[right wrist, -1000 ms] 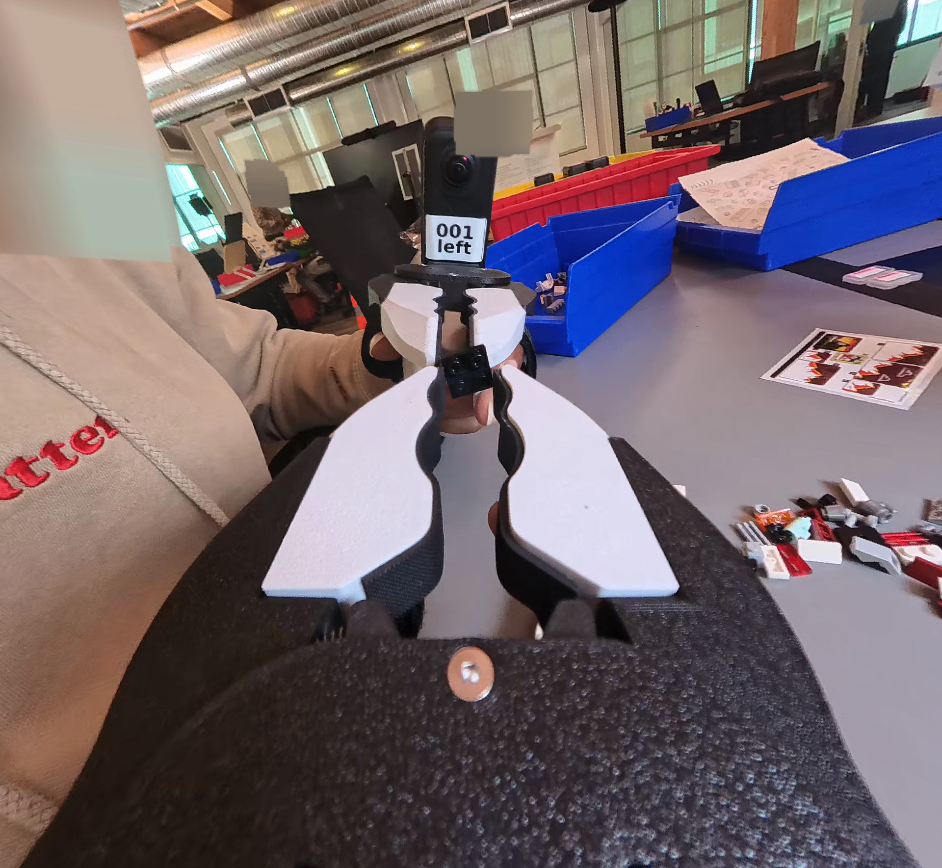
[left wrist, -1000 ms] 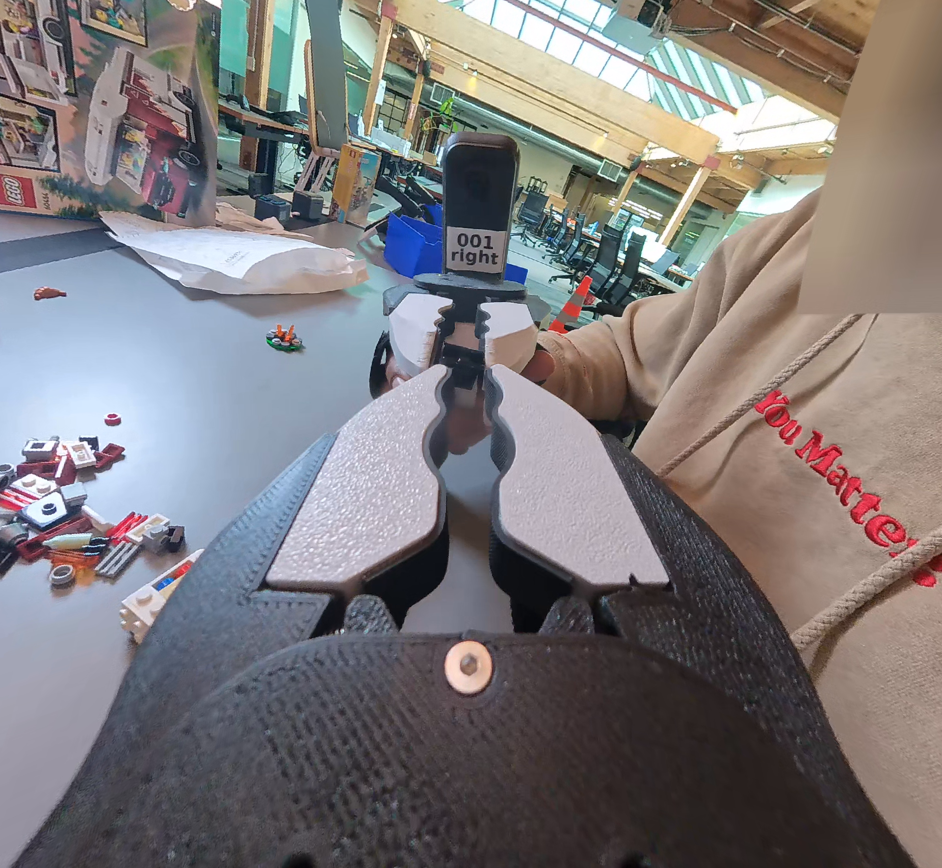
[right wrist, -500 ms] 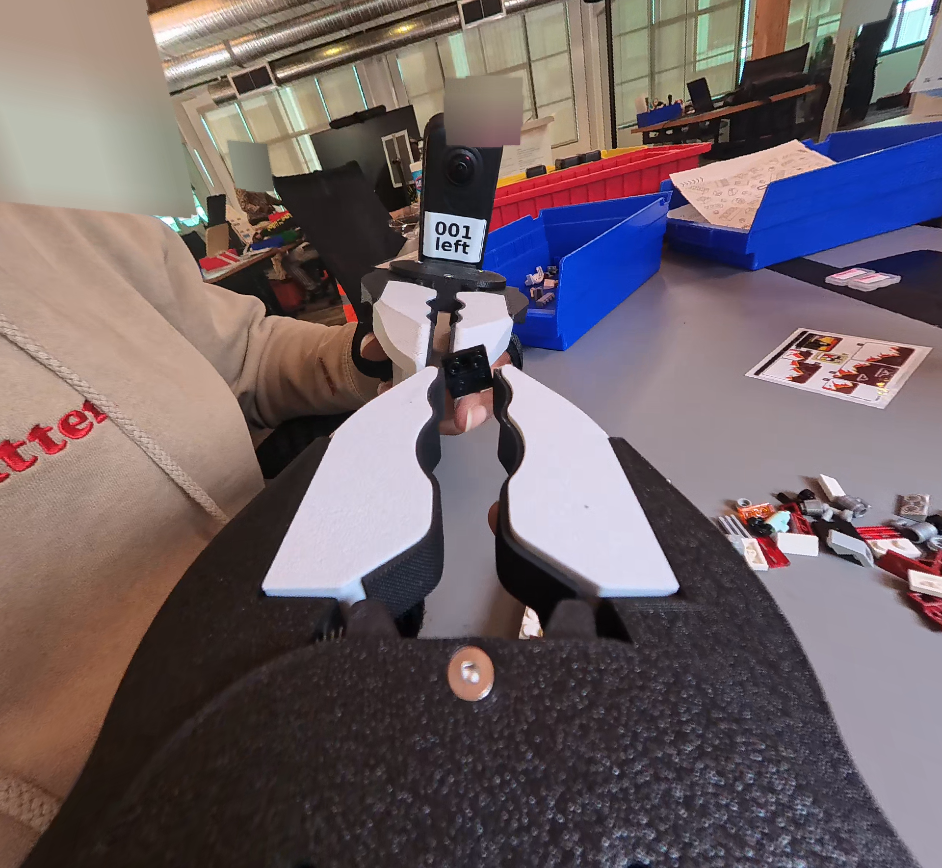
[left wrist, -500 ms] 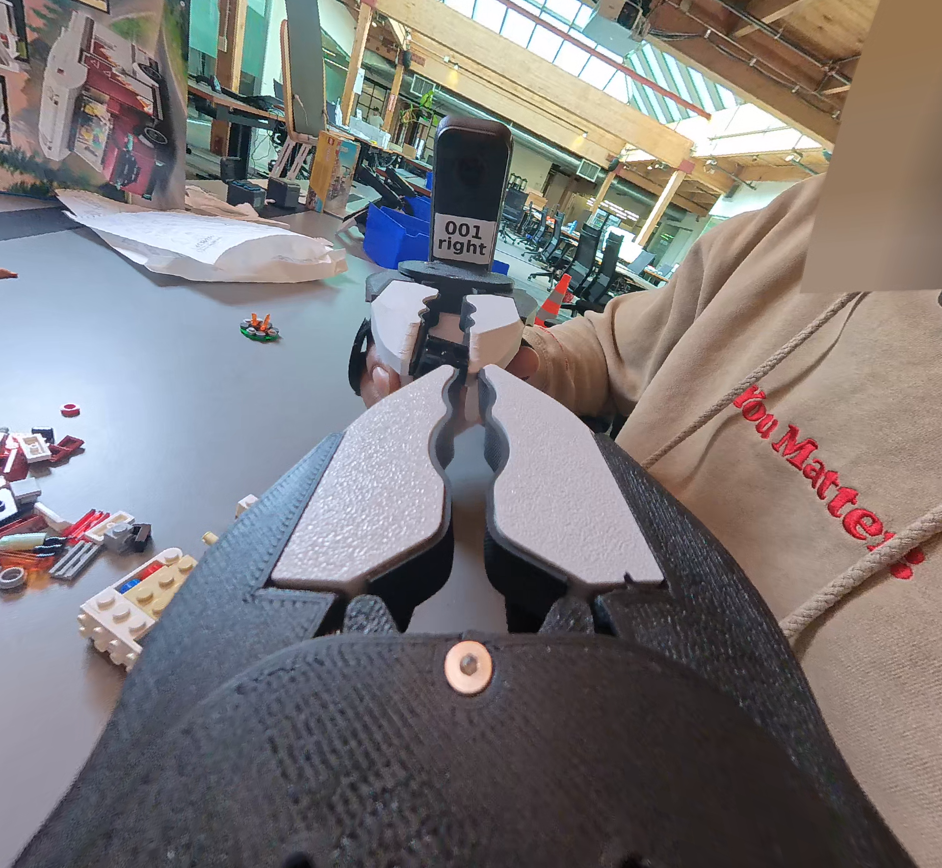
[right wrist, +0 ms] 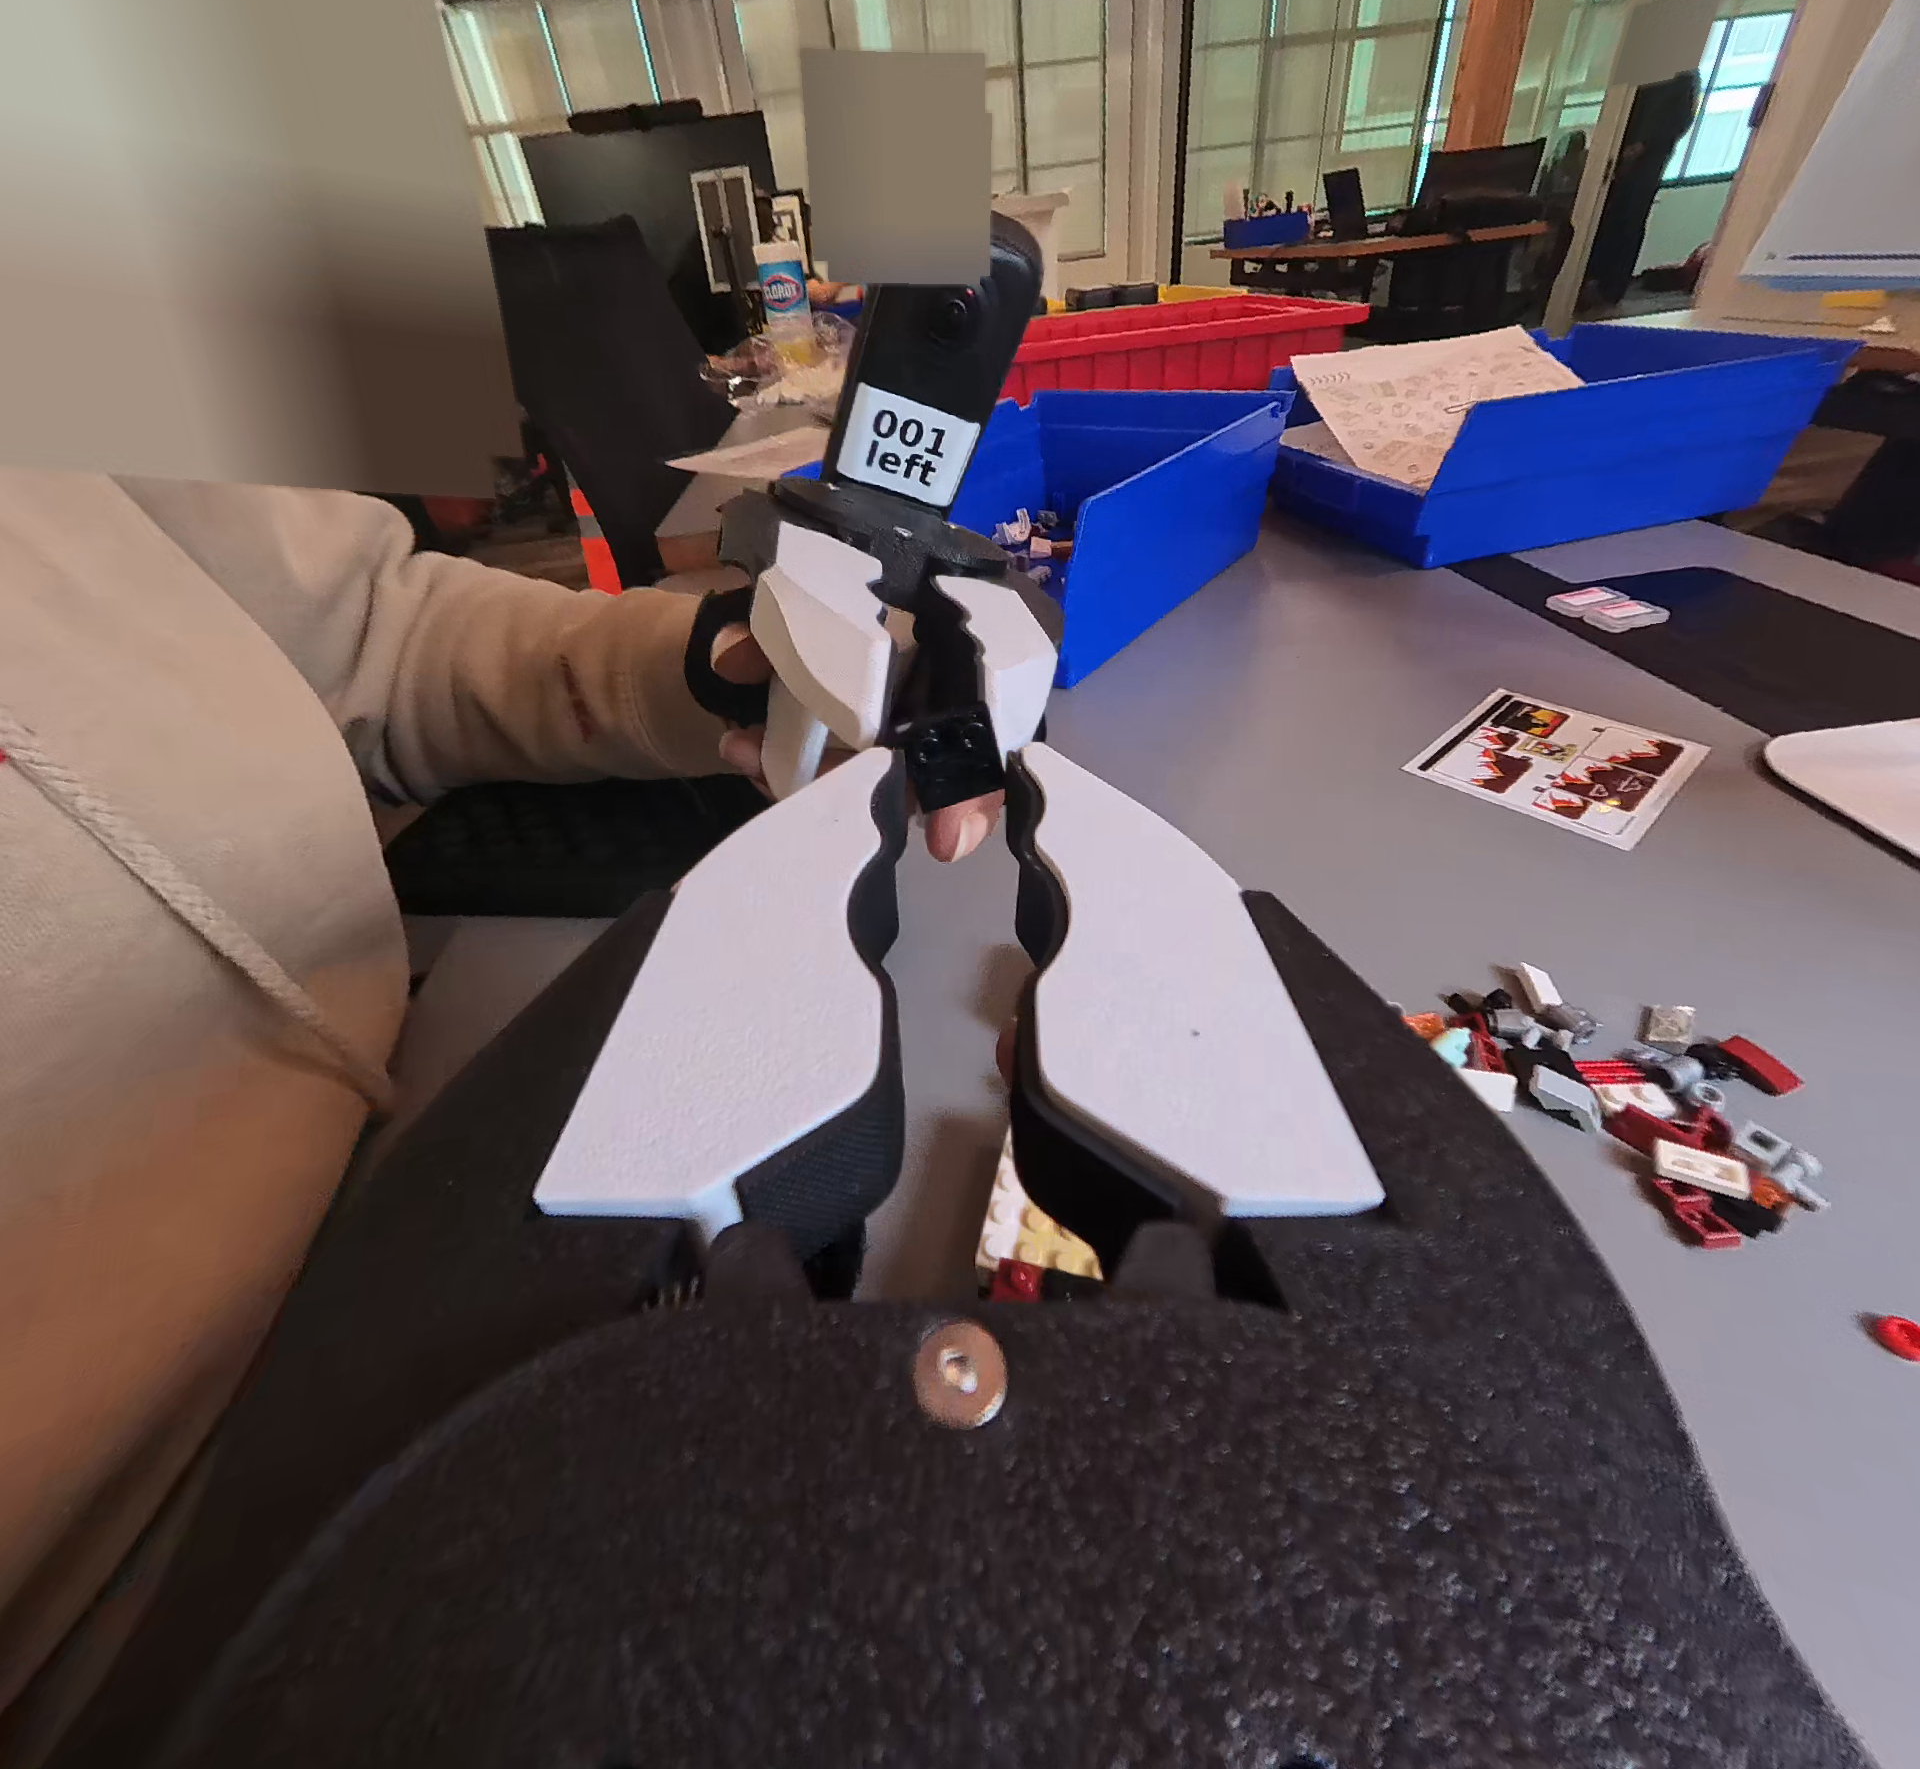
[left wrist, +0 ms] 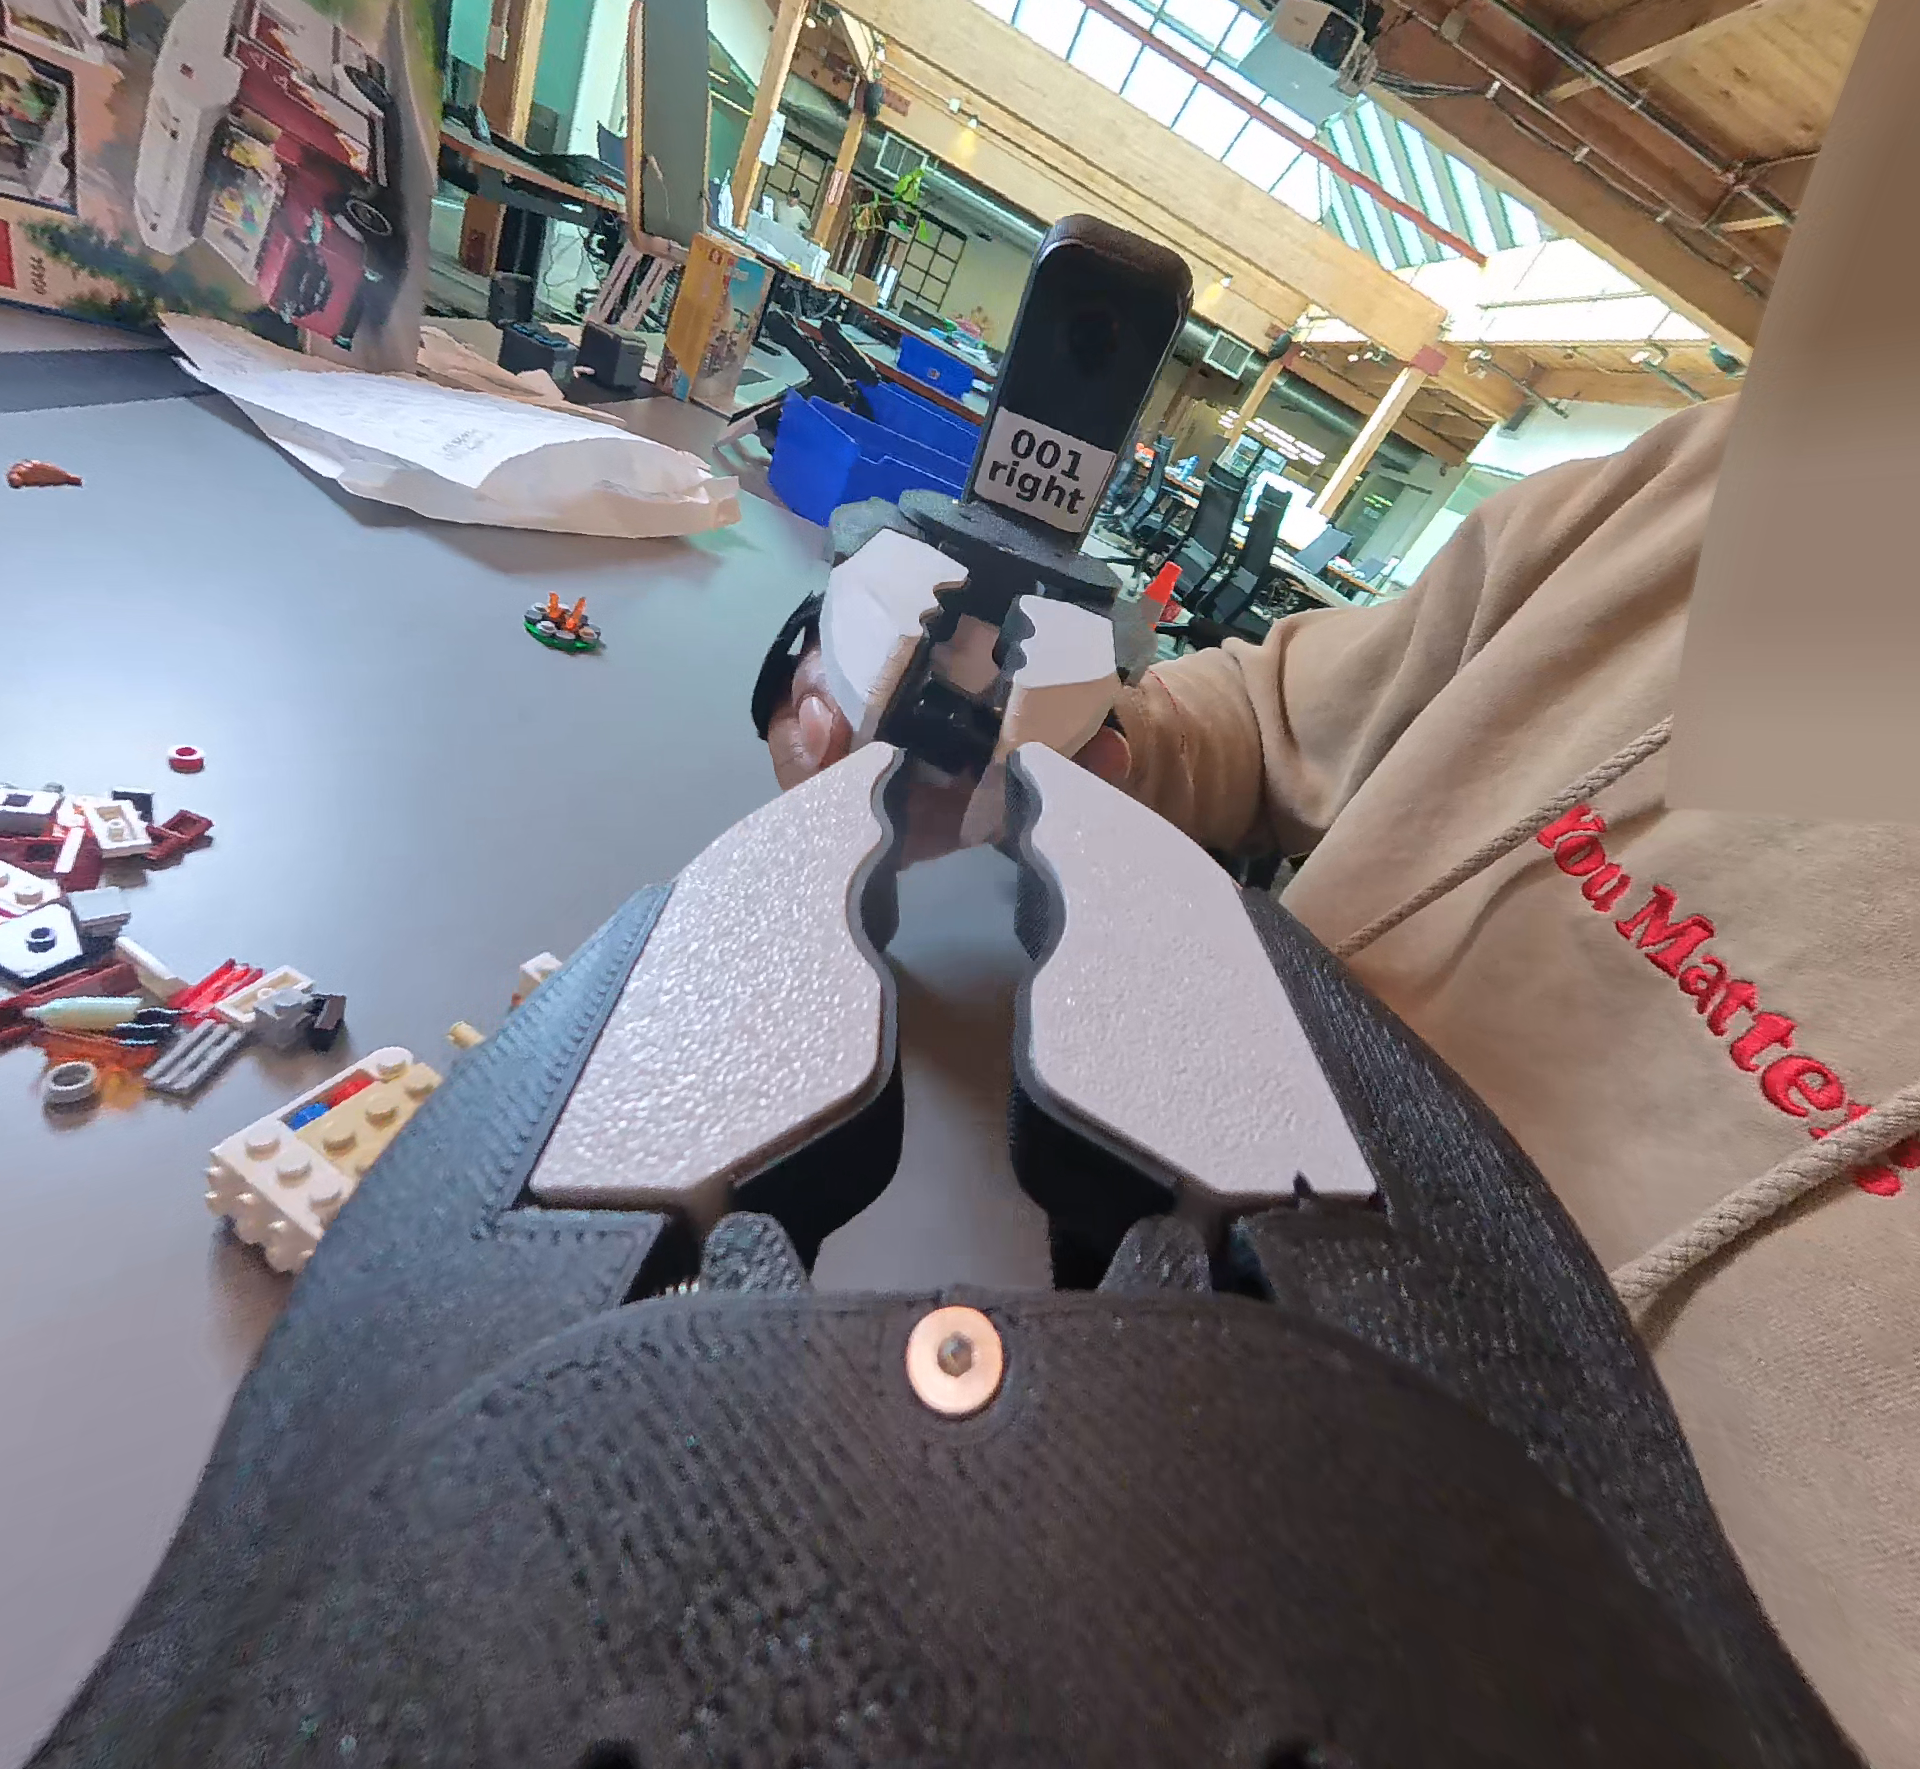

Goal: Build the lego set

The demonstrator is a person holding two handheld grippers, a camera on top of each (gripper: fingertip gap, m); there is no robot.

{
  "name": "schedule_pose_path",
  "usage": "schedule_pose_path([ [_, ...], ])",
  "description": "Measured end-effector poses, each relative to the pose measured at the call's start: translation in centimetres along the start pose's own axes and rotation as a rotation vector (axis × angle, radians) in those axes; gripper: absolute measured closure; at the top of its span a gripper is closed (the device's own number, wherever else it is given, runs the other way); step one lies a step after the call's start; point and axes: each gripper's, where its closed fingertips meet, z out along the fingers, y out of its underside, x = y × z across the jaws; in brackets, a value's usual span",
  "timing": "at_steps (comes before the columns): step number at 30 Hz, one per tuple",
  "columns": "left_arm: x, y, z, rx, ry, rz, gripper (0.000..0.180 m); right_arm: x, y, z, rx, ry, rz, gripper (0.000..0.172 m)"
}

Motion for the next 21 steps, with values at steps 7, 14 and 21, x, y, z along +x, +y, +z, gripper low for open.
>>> schedule_pose_path([
  [7,0.0,0.6,0.5,0.001,0.038,-0.108,0.169,-0.1,1.3,0.1,-0.107,0.076,-0.251,0.155],
  [14,0.3,0.3,0.3,0.016,0.070,-0.154,0.171,-0.3,1.0,0.2,-0.104,0.087,-0.282,0.155],
  [21,0.4,0.5,0.3,0.007,0.067,-0.152,0.176,-0.2,0.8,-0.1,-0.091,0.078,-0.249,0.151],
])
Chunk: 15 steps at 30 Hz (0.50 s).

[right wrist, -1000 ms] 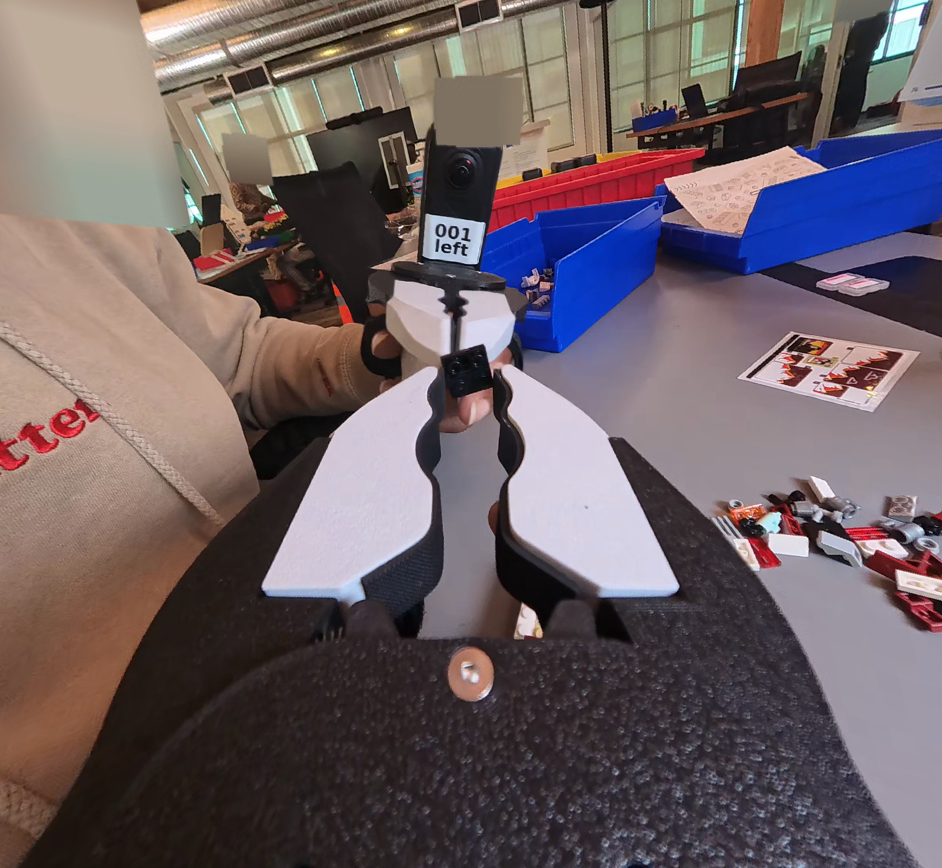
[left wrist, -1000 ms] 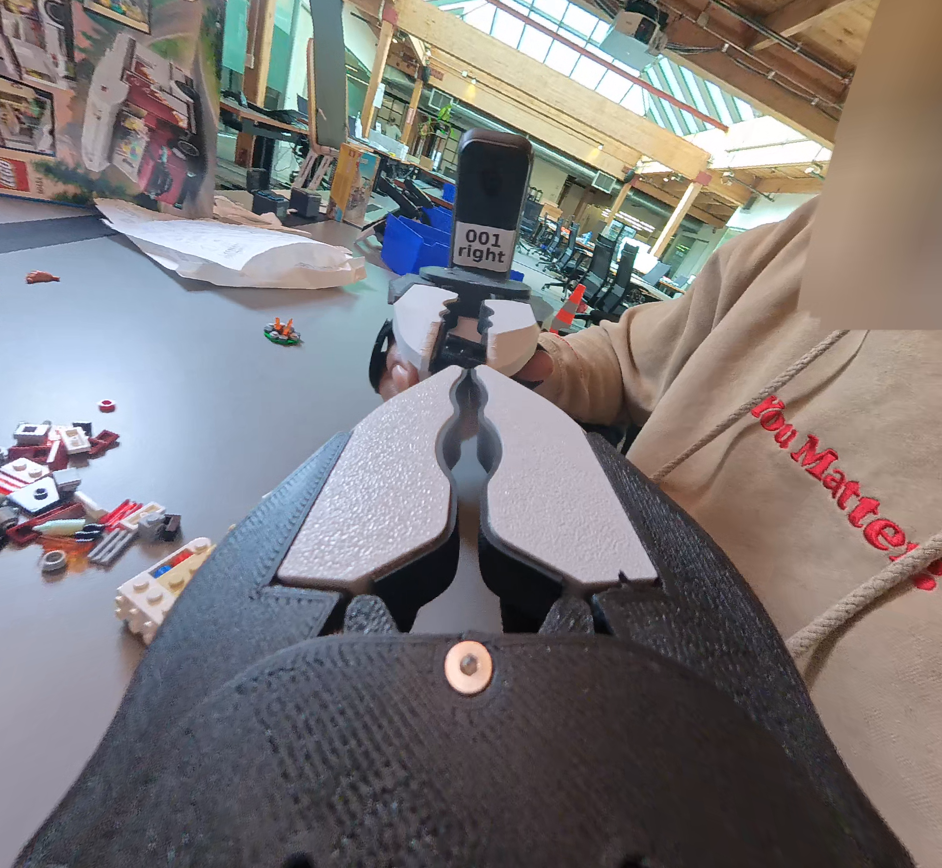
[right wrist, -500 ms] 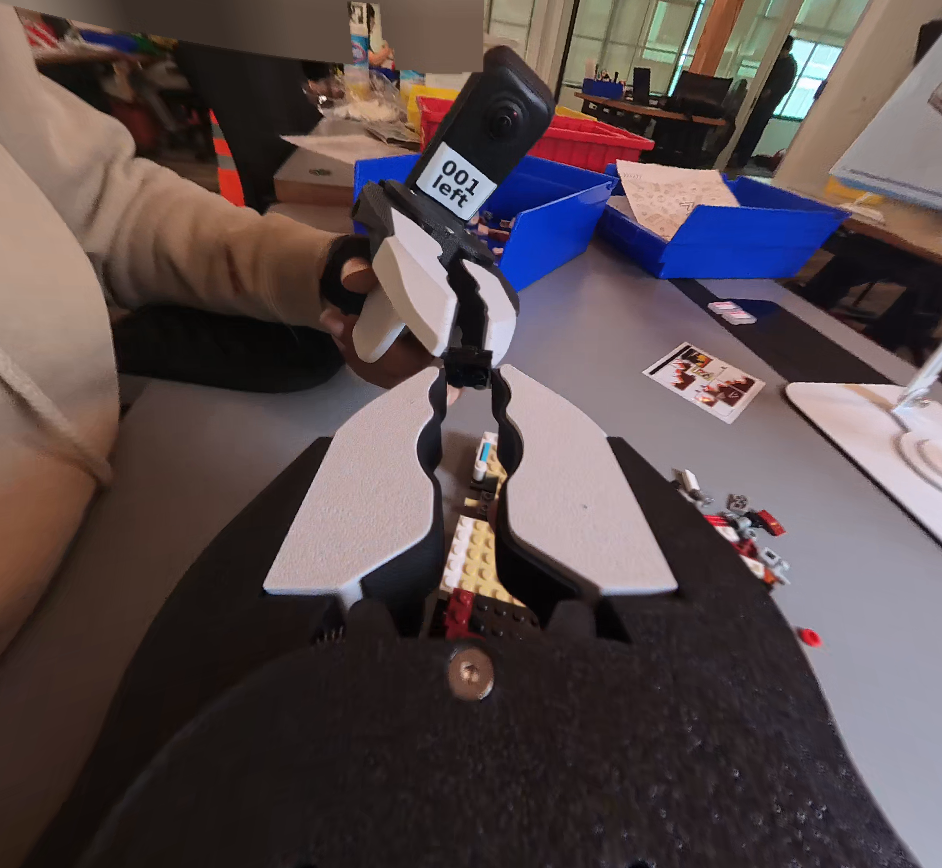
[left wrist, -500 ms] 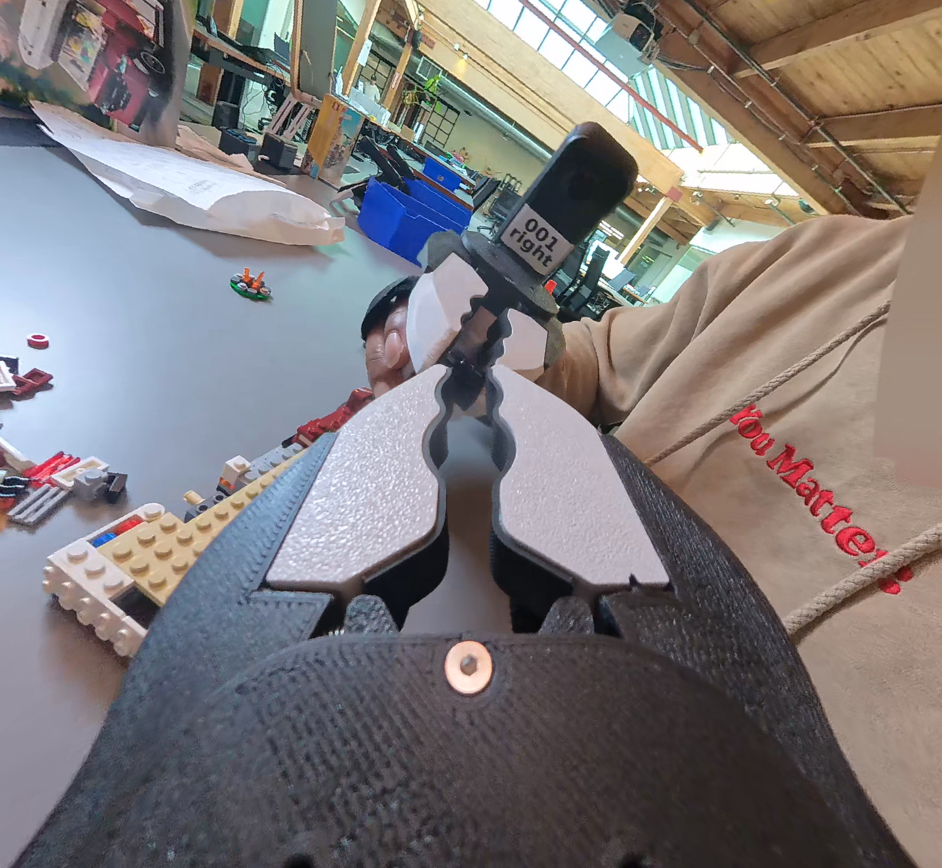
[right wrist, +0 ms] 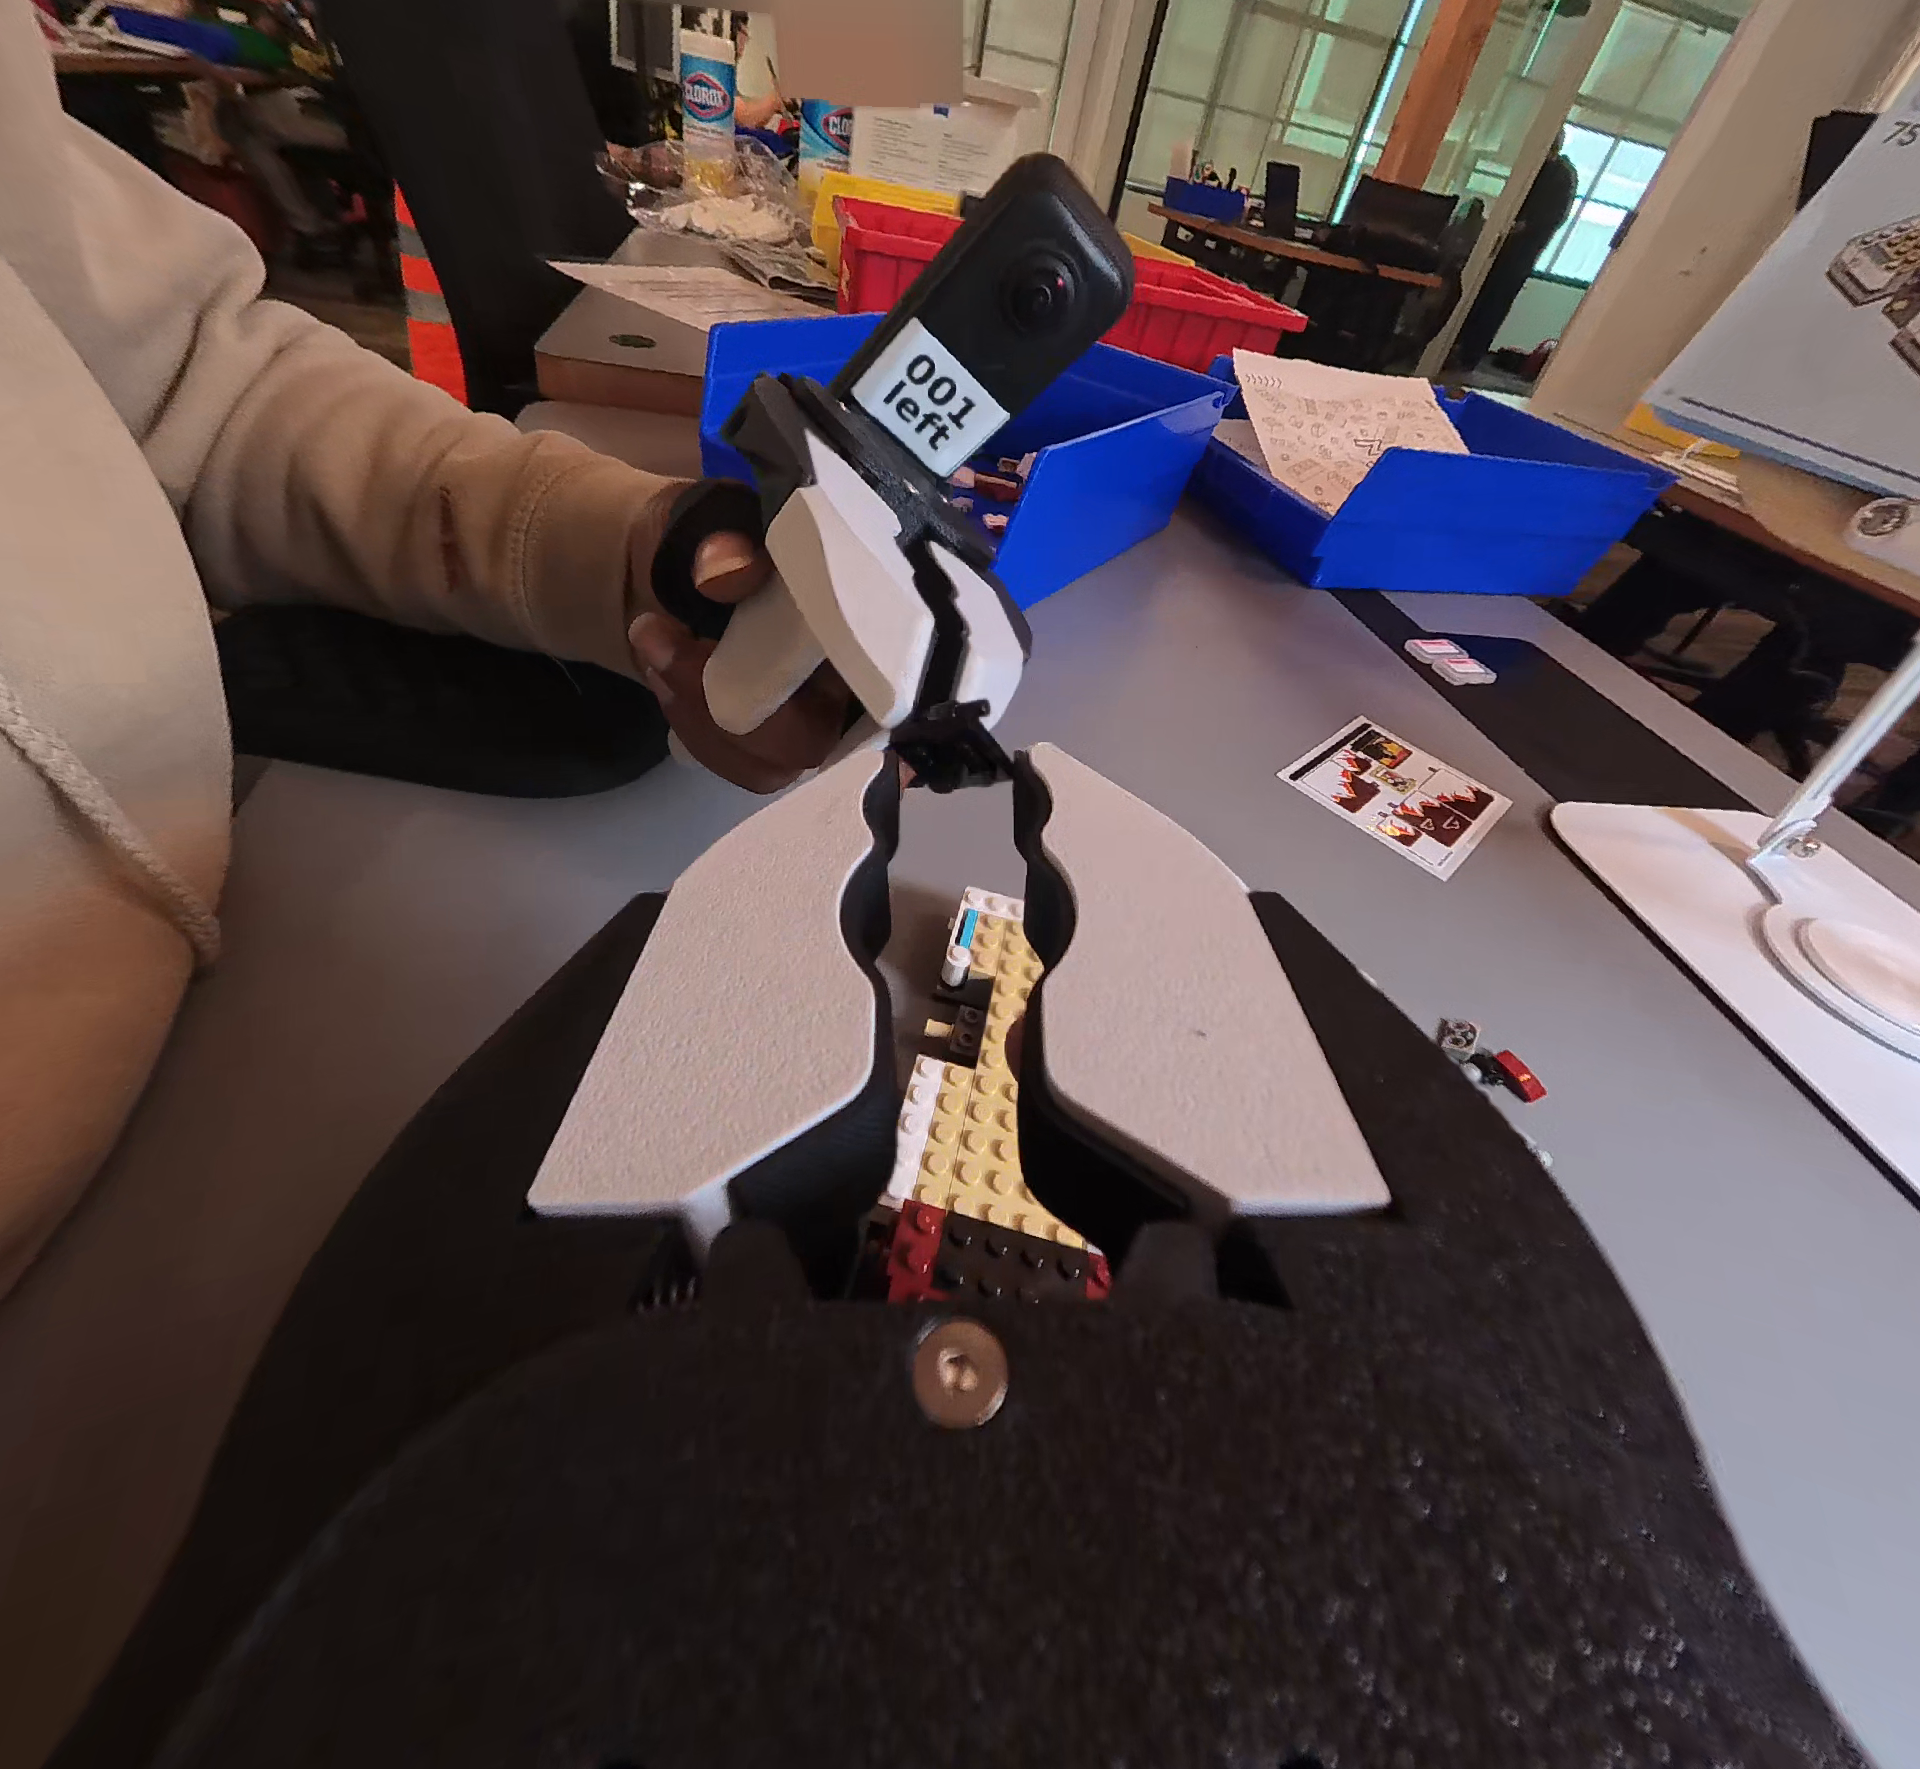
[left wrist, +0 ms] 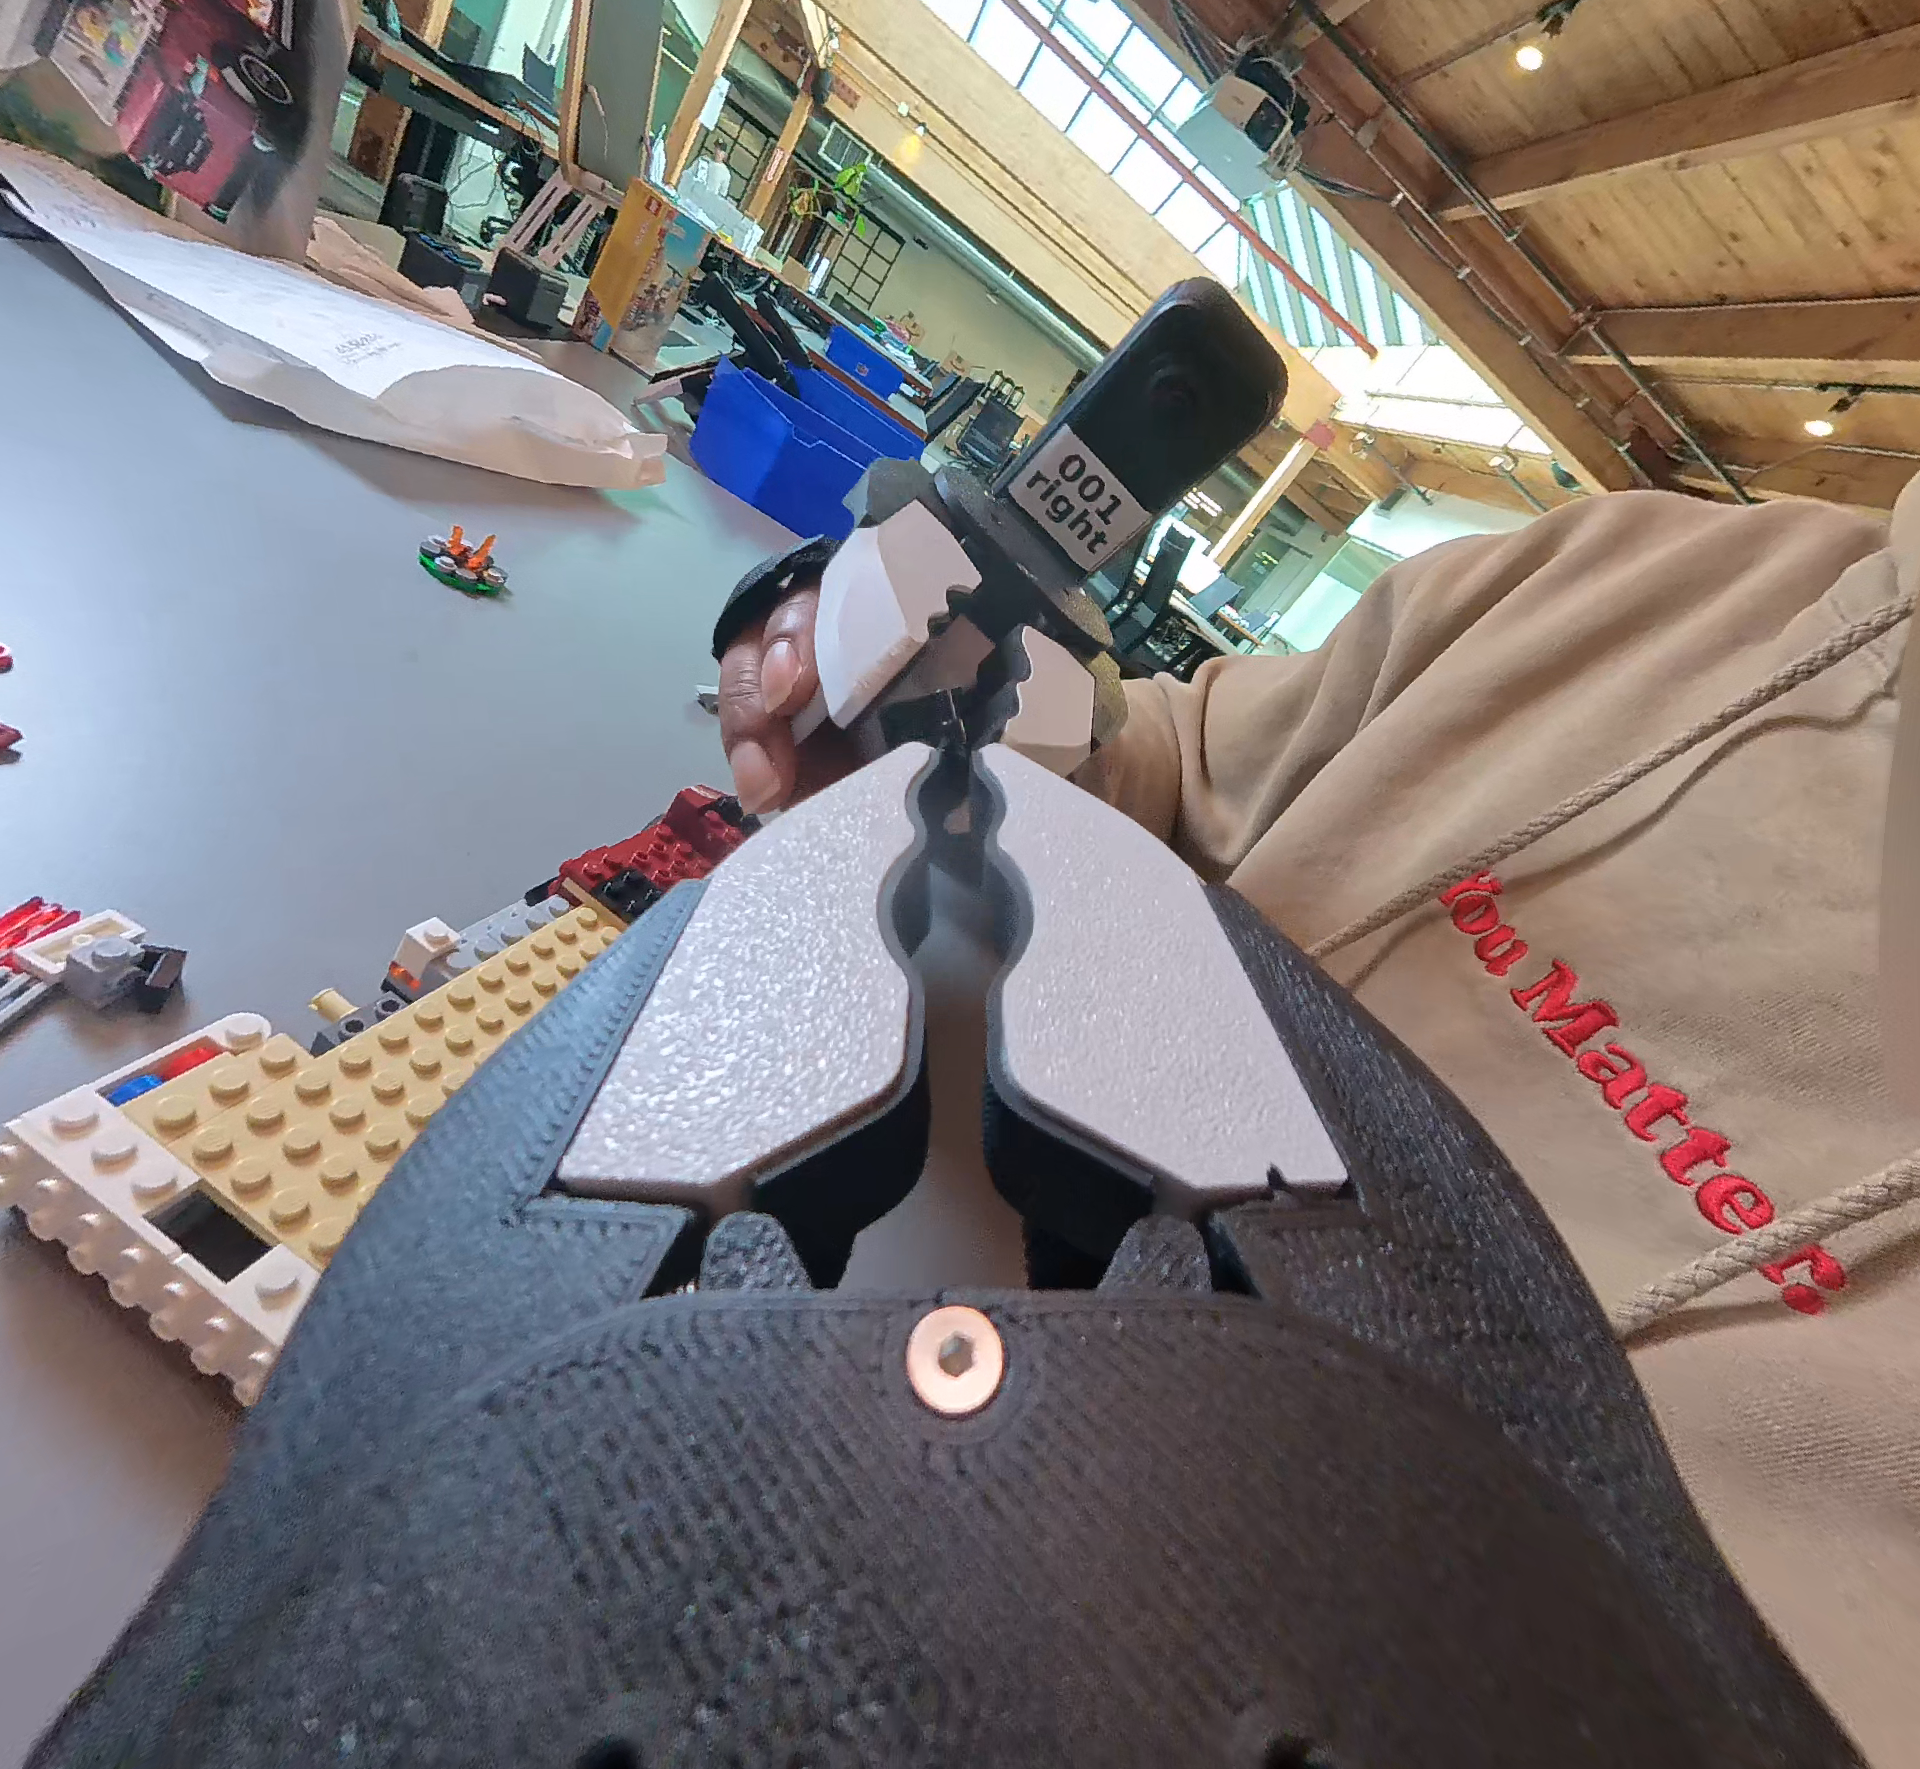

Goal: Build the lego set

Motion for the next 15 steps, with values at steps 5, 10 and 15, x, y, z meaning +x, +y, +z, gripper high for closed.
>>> schedule_pose_path([
  [5,0.1,-0.3,-0.1,0.000,-0.021,0.039,0.177,0.1,-0.1,-0.1,0.009,-0.006,0.033,0.150],
  [10,-0.5,-0.3,-0.3,-0.018,-0.102,0.133,0.177,0.8,-0.3,-0.4,0.024,0.017,0.060,0.150],
  [15,-1.8,-2.0,-1.7,-0.001,-0.279,0.275,0.177,3.0,-0.8,-1.7,0.048,0.099,0.092,0.149],
])
